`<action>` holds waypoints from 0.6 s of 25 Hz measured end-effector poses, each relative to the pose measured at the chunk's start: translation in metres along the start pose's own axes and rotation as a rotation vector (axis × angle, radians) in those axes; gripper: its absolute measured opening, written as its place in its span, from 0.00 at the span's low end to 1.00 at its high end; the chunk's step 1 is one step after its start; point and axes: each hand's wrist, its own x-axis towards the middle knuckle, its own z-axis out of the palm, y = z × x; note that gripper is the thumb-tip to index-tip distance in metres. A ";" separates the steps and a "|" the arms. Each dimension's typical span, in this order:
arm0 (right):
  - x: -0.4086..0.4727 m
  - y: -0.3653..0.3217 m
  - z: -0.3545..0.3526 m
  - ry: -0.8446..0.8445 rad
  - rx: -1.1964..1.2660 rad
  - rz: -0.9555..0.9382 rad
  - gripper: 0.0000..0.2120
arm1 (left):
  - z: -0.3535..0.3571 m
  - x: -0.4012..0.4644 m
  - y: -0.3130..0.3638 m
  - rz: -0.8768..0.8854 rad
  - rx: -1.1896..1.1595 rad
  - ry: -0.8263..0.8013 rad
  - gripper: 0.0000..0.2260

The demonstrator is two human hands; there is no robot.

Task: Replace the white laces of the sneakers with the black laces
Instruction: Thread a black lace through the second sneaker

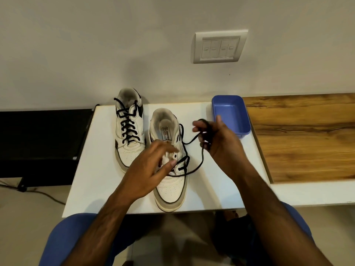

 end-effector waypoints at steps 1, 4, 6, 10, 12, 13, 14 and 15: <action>-0.001 0.005 0.007 -0.053 -0.192 0.018 0.26 | 0.002 0.003 0.006 -0.031 -0.063 0.104 0.14; -0.006 0.017 0.021 -0.181 -0.443 0.041 0.29 | 0.012 0.007 0.020 -0.144 -0.214 0.235 0.11; -0.010 0.019 0.028 -0.210 -0.501 0.045 0.28 | 0.018 0.008 0.024 -0.244 -0.295 0.240 0.09; -0.015 0.022 0.032 -0.293 -0.552 0.004 0.27 | 0.023 0.011 0.019 -0.372 -0.365 0.344 0.05; -0.013 0.023 0.031 -0.294 -0.595 -0.044 0.26 | 0.022 0.013 0.015 -0.376 -0.446 0.350 0.05; -0.010 0.022 0.029 -0.246 -0.597 -0.078 0.23 | 0.020 0.013 0.013 -0.378 -0.495 0.342 0.05; -0.008 0.021 0.026 -0.171 -0.580 -0.119 0.18 | 0.017 0.013 0.012 -0.382 -0.537 0.334 0.06; -0.005 0.019 0.022 -0.085 -0.568 -0.155 0.13 | 0.014 0.013 0.011 -0.386 -0.562 0.329 0.07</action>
